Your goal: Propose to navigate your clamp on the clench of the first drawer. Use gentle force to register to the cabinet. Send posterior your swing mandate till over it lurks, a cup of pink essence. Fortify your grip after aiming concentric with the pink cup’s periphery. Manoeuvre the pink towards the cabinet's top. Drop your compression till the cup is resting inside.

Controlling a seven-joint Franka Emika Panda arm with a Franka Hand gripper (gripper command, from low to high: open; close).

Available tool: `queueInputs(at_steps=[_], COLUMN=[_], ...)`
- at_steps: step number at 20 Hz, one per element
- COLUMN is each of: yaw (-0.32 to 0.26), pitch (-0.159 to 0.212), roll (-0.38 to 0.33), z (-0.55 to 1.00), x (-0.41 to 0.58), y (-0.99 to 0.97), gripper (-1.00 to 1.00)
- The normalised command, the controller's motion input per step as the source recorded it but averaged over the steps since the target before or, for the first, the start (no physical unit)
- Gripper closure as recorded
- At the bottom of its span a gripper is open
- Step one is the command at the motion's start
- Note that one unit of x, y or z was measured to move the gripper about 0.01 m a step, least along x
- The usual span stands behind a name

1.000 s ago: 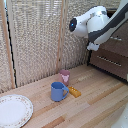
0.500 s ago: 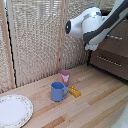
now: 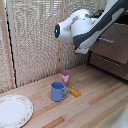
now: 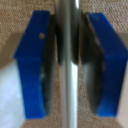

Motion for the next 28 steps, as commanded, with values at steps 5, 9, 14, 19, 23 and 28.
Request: queueInputs(at_steps=[5, 9, 14, 19, 23, 28], yaw=[0.001, -0.004, -0.059, -0.119, -0.118, -0.11], pitch=[-0.071, -0.094, -0.063, -0.054, -0.011, -0.004], roll=[0.005, 0.074, 0.18, 0.346, 0.375, 0.375], z=[0.22, 0.44, 0.37, 0.04, 0.0, 0.0], x=[0.015, 0.009, 0.057, 0.159, 0.171, 0.168], y=[0.24, 0.29, 0.3, 0.36, 0.36, 0.33], gripper=[-1.0, -1.0, -1.0, -1.0, -1.0, -1.0])
